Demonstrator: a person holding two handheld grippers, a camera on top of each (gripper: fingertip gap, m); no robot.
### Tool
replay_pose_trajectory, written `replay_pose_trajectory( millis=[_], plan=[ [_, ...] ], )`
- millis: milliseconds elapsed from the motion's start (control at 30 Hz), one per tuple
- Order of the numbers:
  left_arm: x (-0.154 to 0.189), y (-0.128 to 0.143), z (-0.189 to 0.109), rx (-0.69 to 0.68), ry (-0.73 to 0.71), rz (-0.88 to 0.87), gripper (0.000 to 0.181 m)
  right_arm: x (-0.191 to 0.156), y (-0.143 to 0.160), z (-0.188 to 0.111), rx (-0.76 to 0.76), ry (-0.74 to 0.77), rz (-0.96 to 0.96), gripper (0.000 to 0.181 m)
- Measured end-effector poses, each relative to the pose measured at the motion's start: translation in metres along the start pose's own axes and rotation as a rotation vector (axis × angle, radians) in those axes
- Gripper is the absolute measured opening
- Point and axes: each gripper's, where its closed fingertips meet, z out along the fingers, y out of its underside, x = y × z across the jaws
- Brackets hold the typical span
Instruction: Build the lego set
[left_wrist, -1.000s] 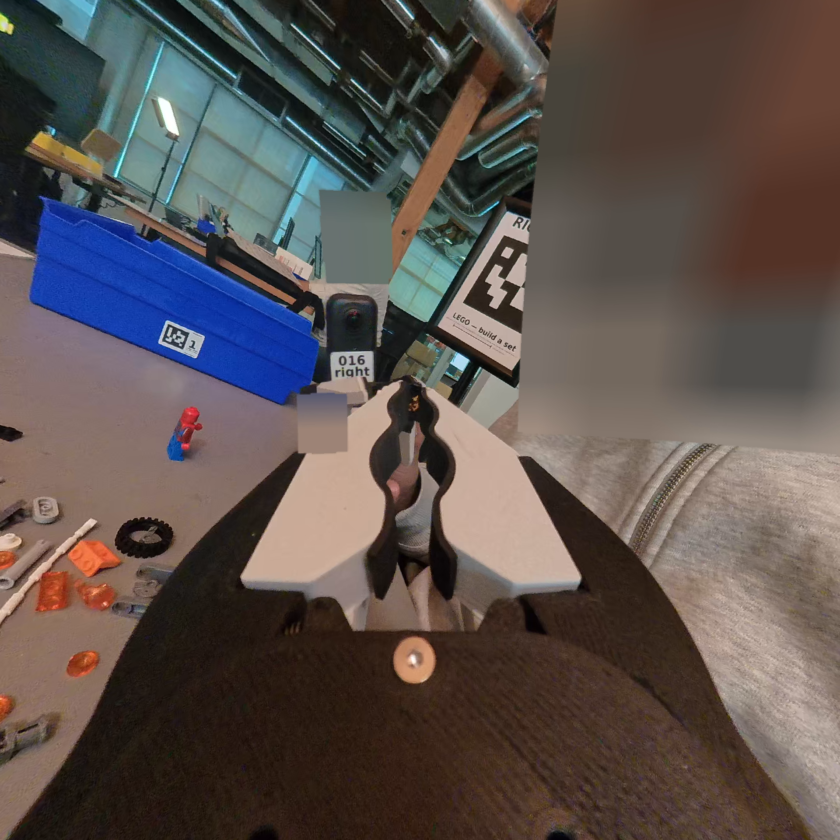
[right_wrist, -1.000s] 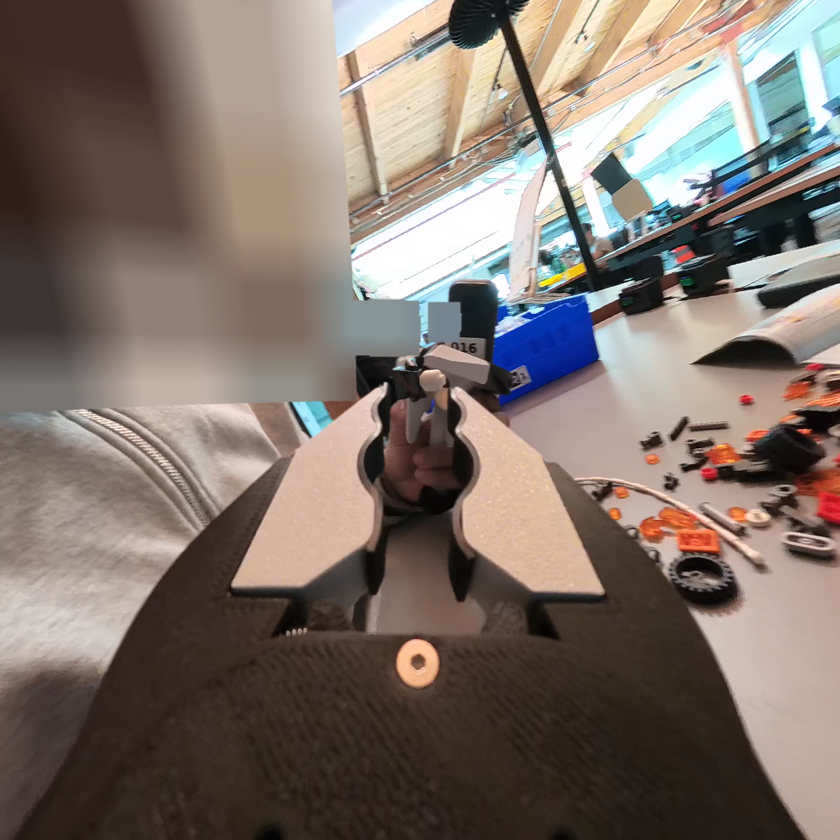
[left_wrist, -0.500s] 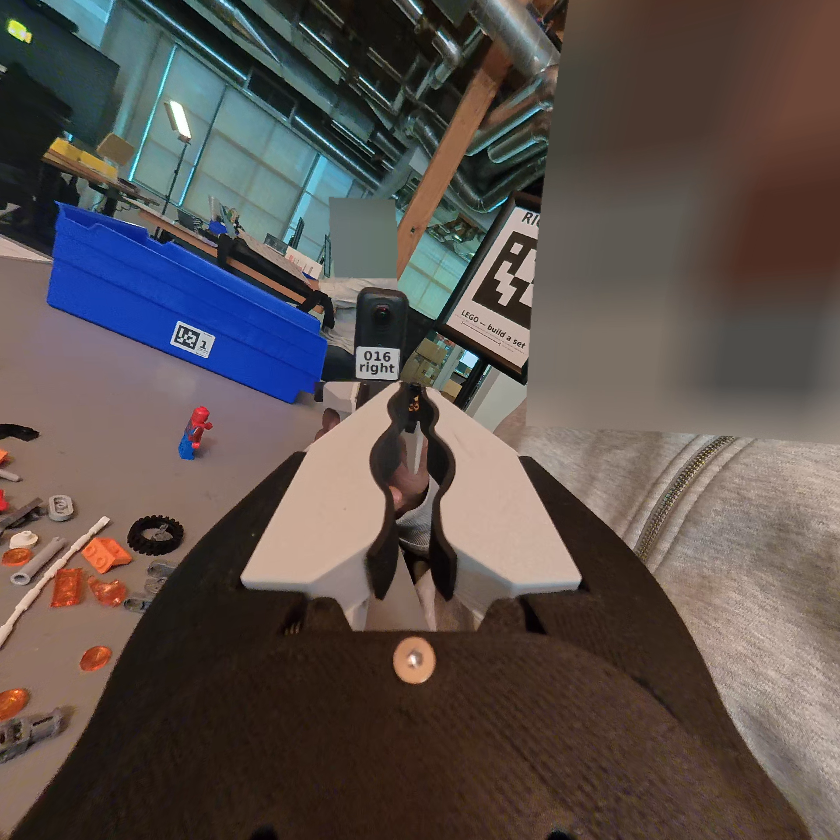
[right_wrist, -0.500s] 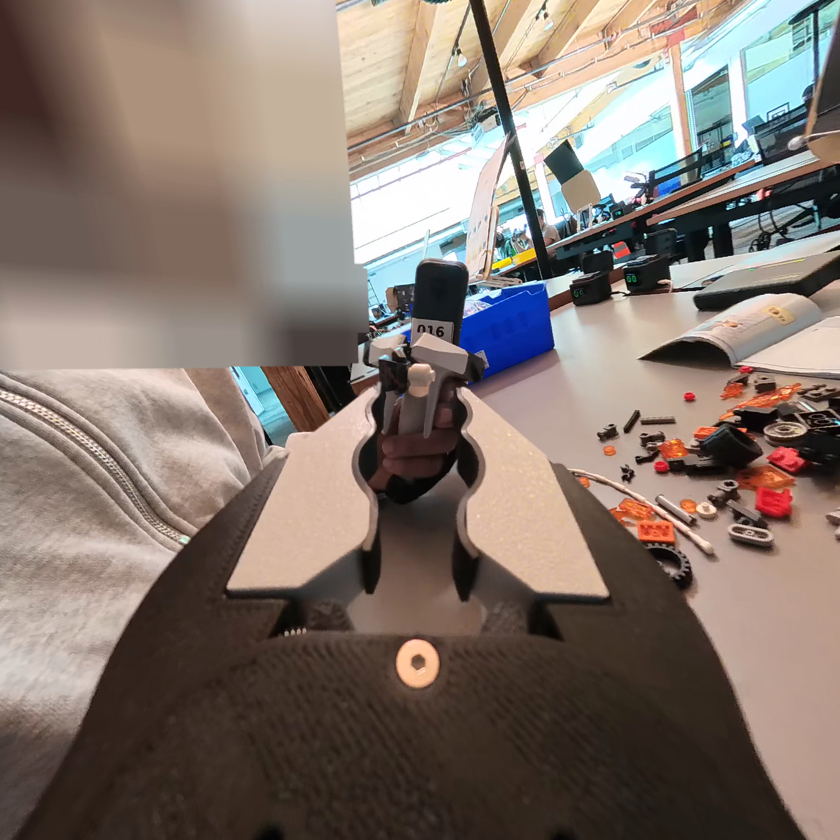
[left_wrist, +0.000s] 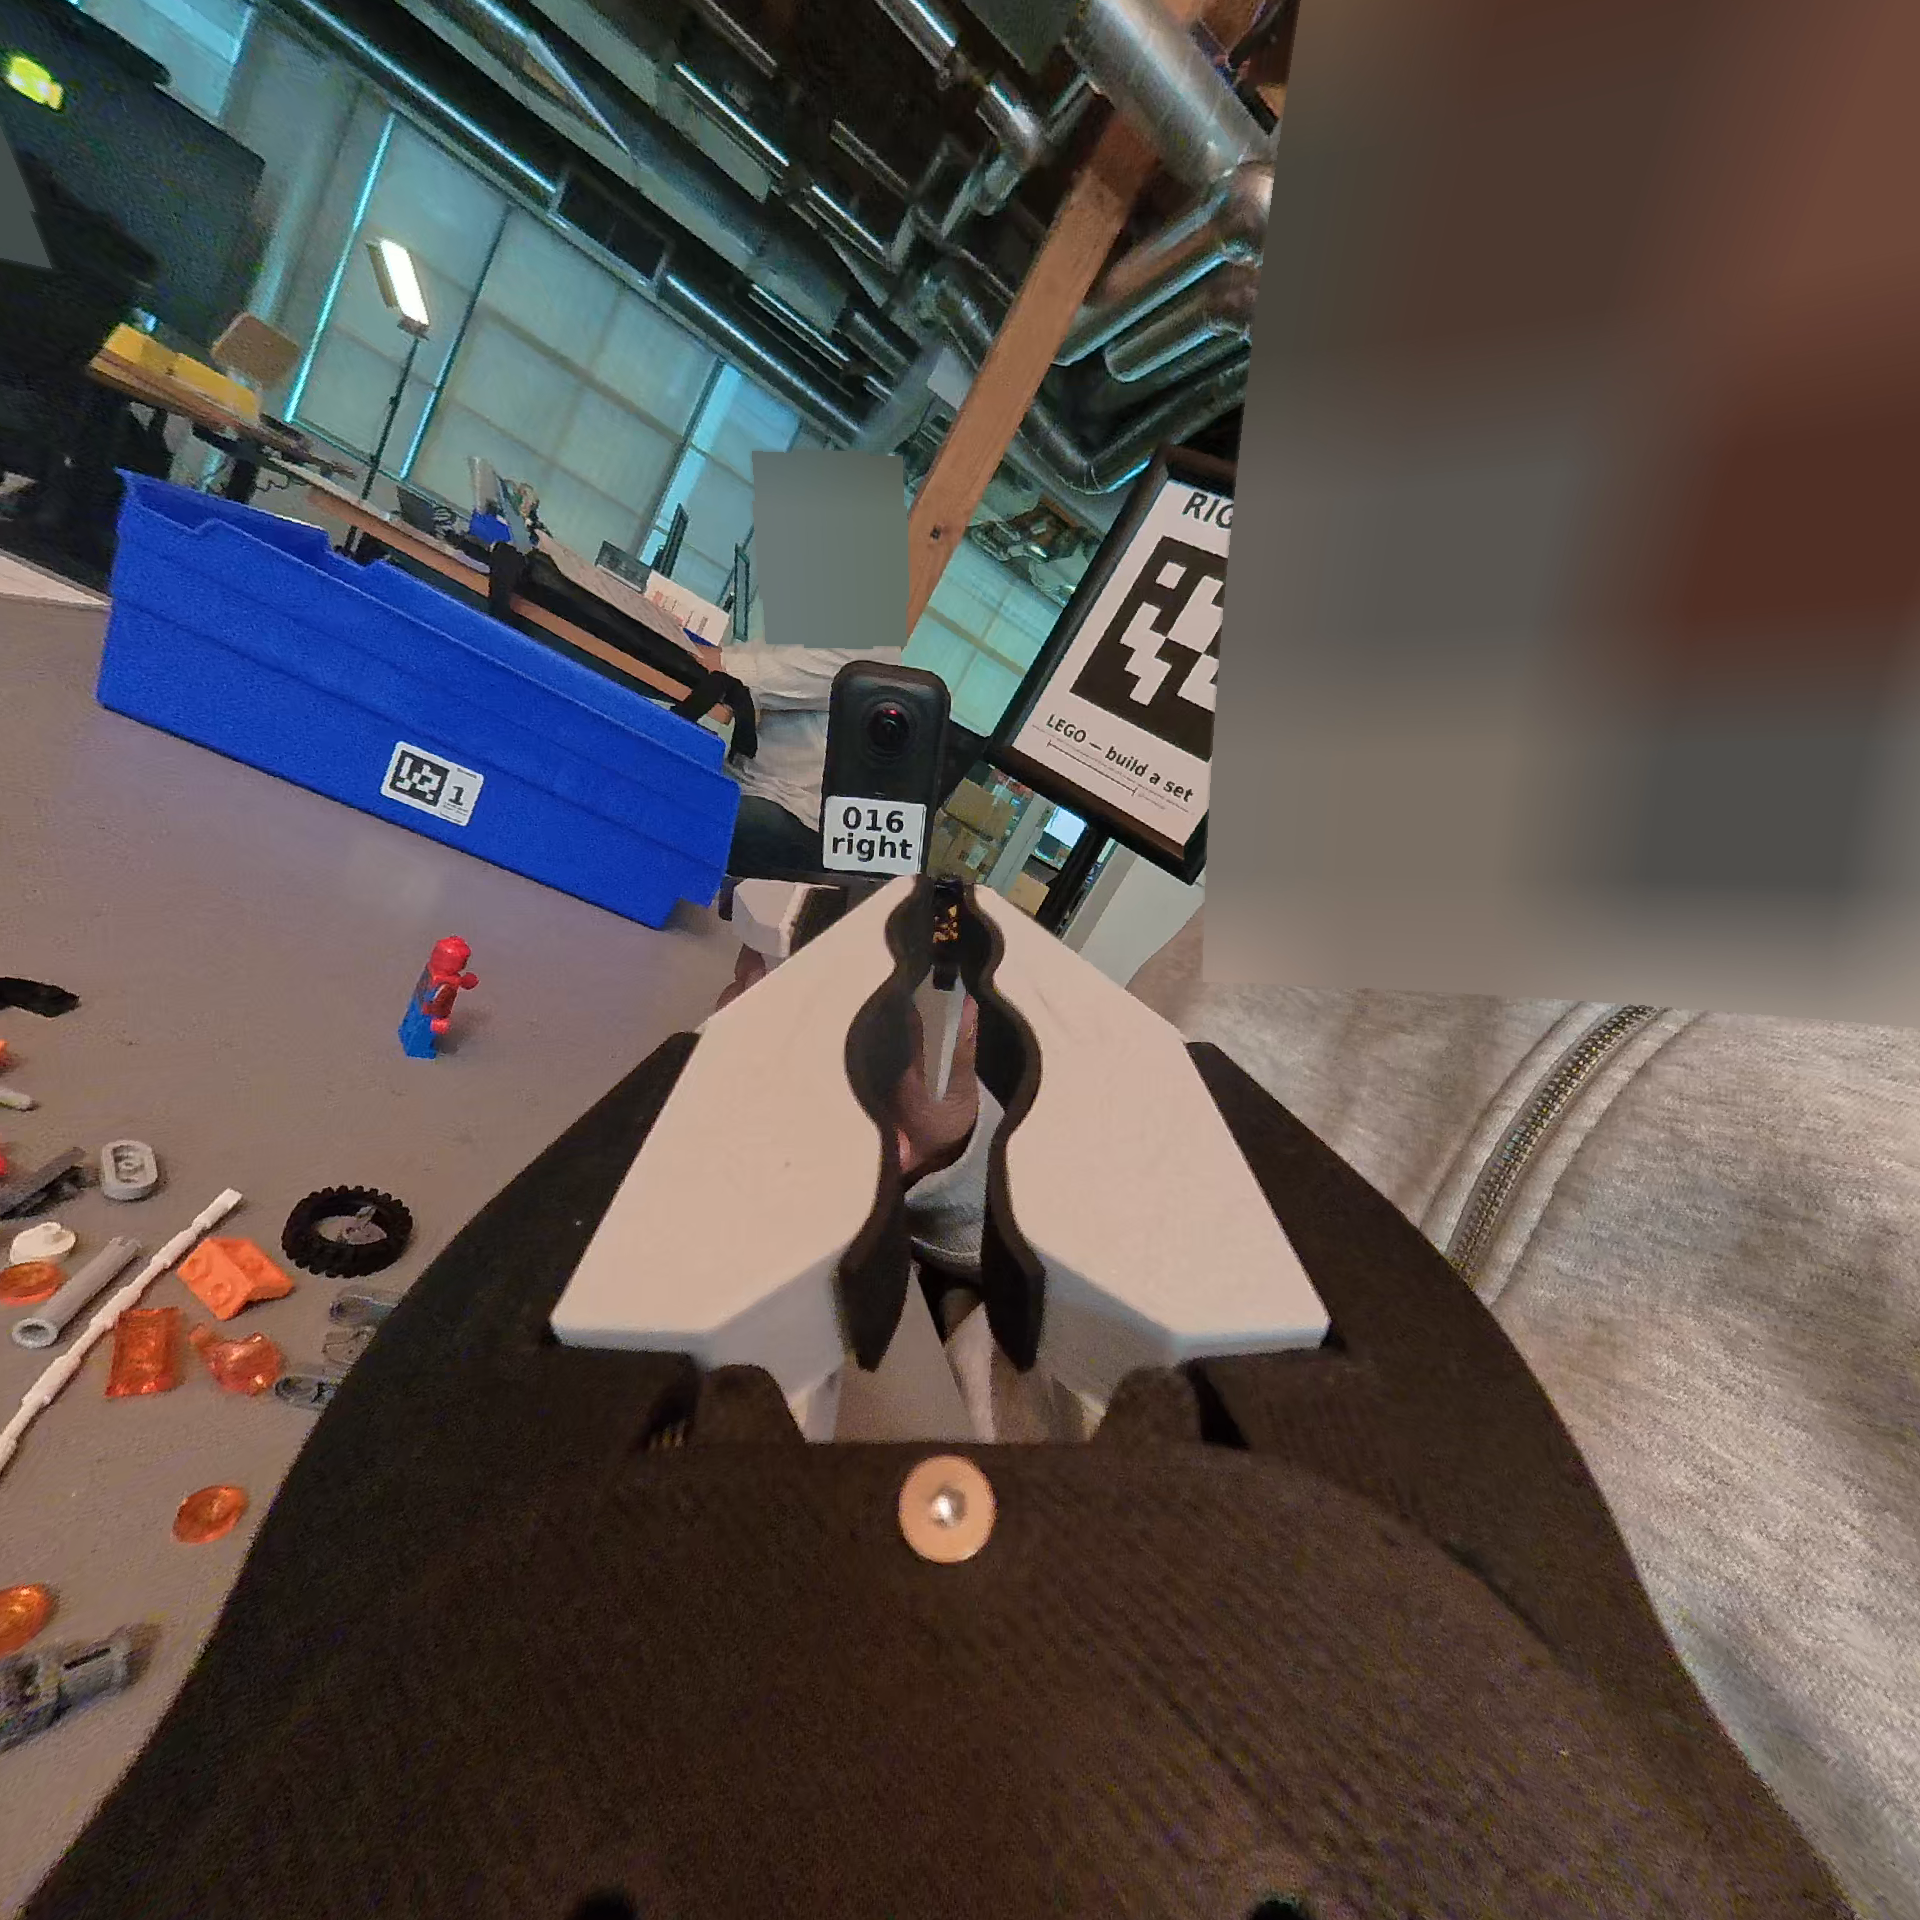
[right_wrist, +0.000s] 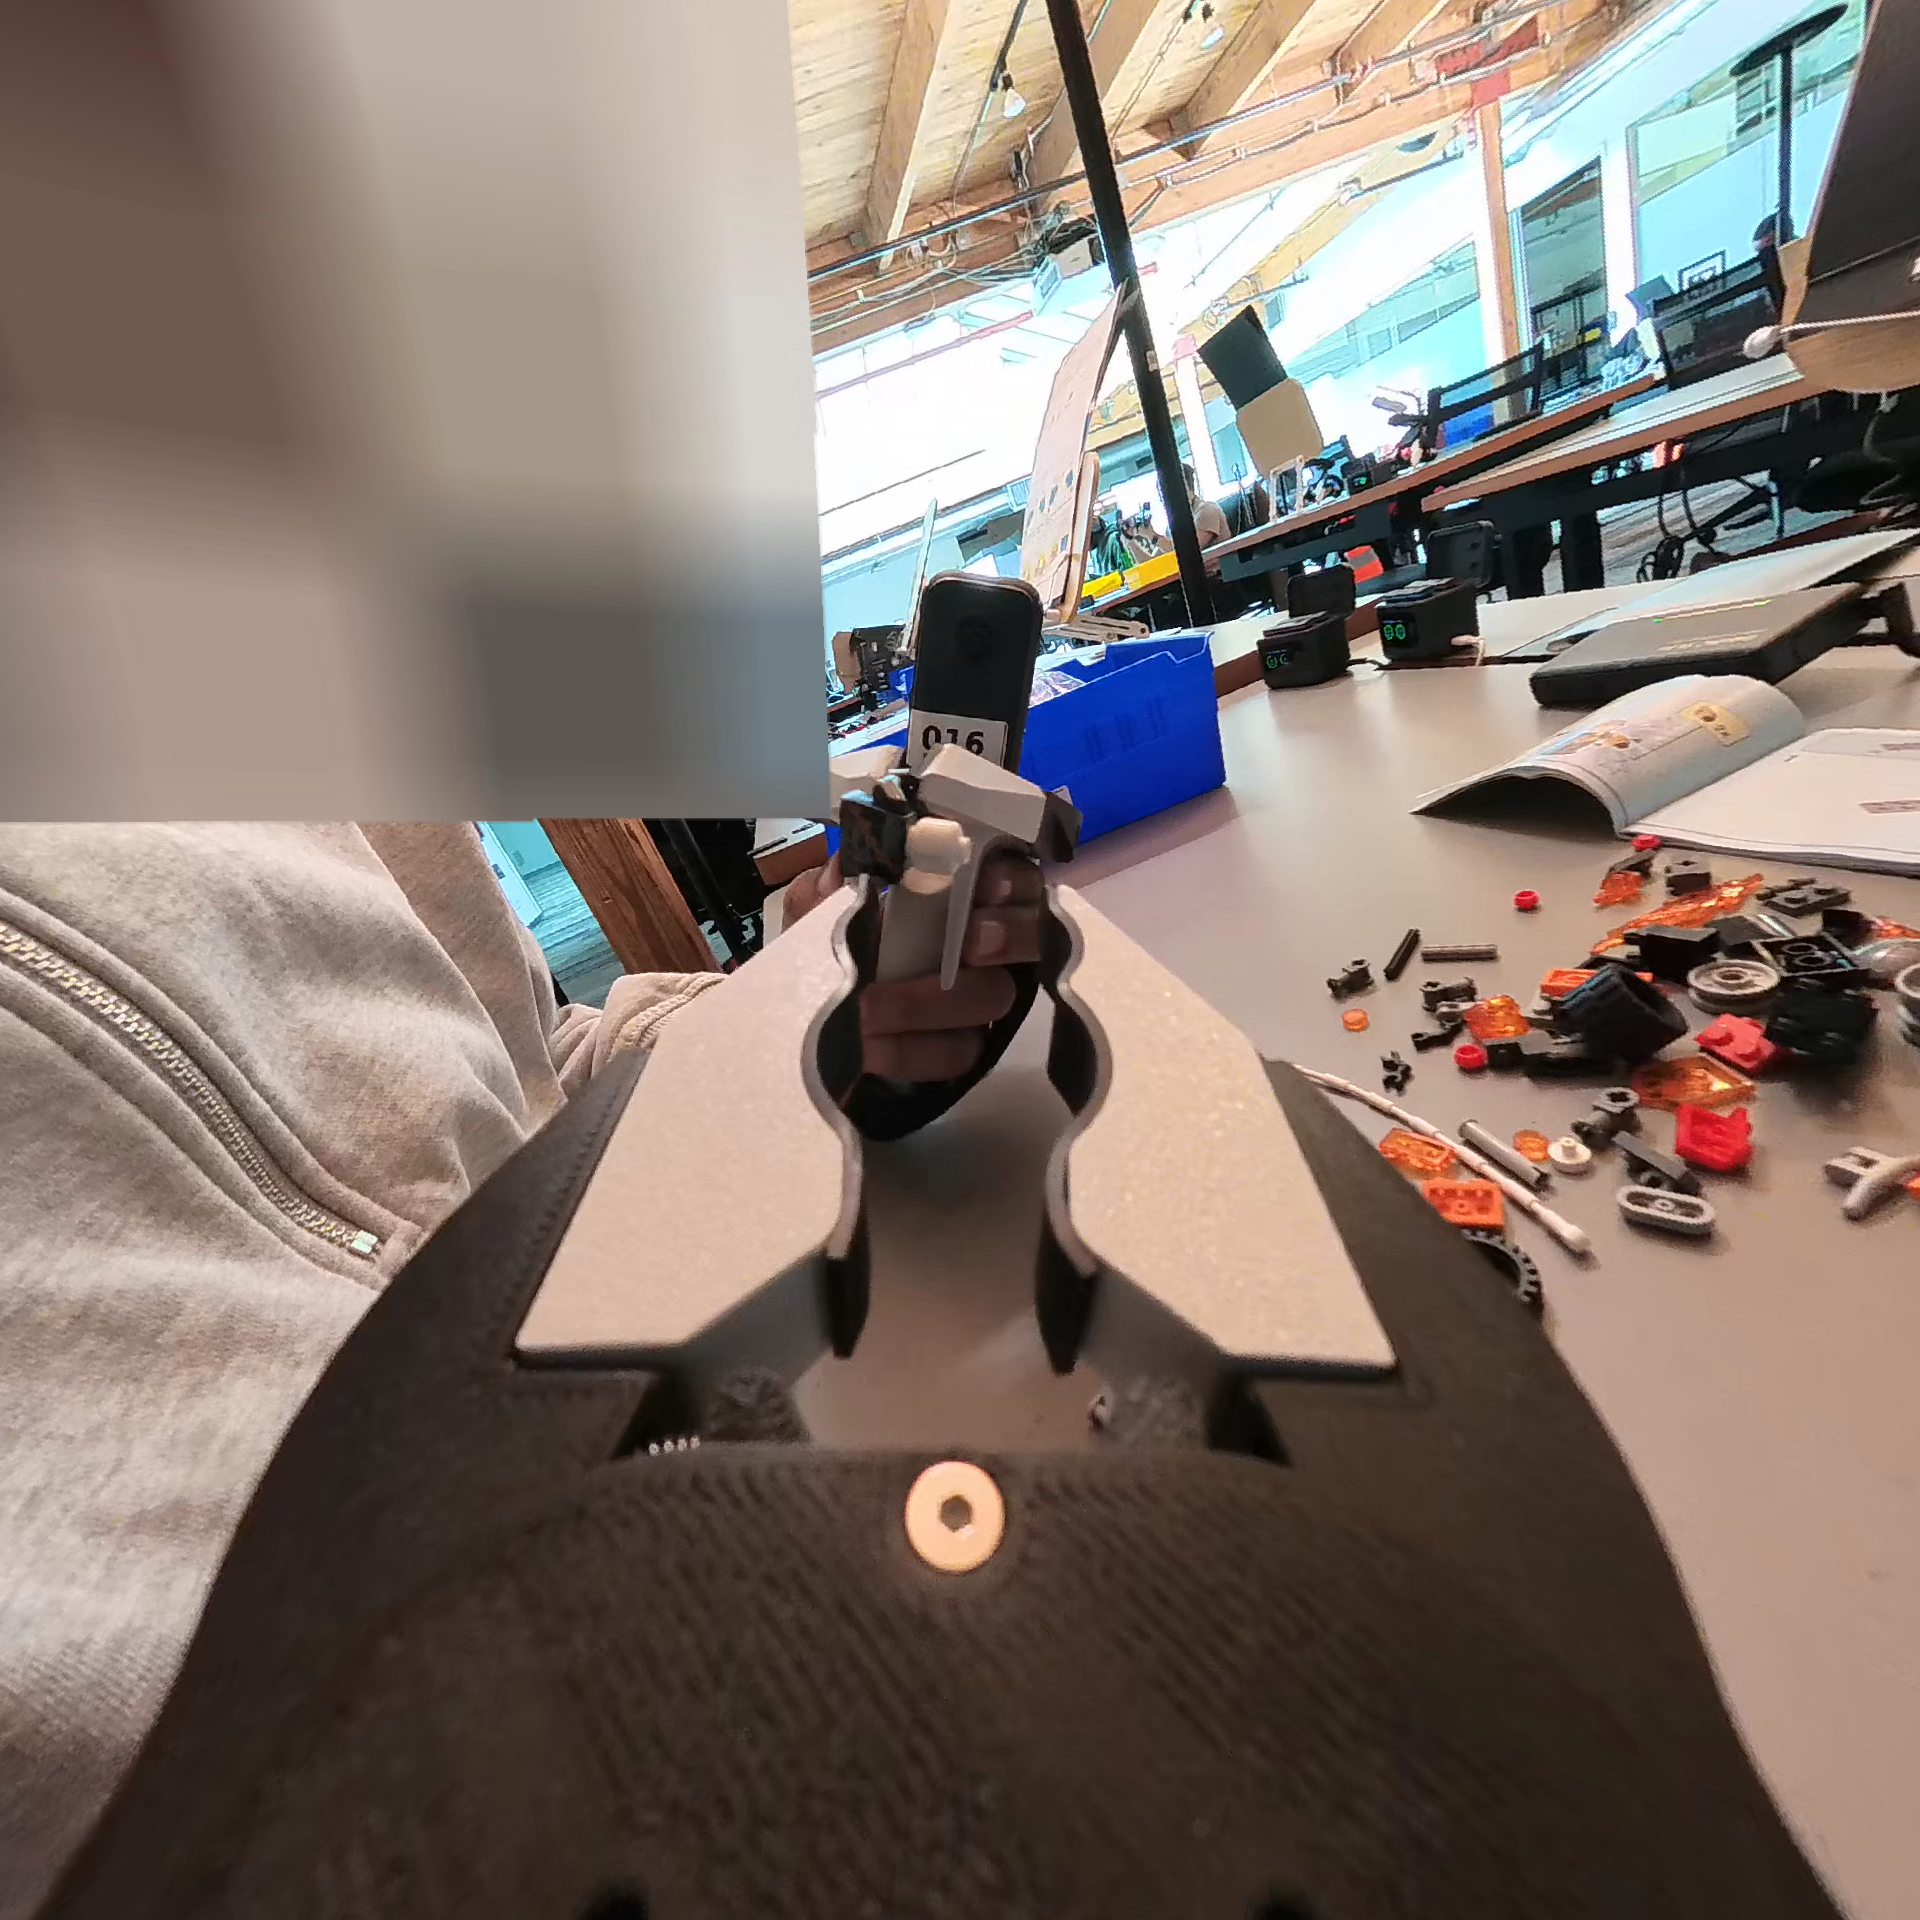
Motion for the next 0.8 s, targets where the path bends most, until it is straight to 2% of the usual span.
replay_pose_trajectory(
  millis=[500,800],
  plan=[
    [0.0022,0.0006,0.0007,-0.004,0.012,0.001,0.0,-0.0048,0.0056,0.0048,-0.04,0.0,-0.045,0.03],
    [0.003,-0.0001,0.0004,0.001,0.018,-0.001,0.0,-0.0028,0.0052,0.0063,-0.035,0.009,-0.044,0.024]
  ],
)
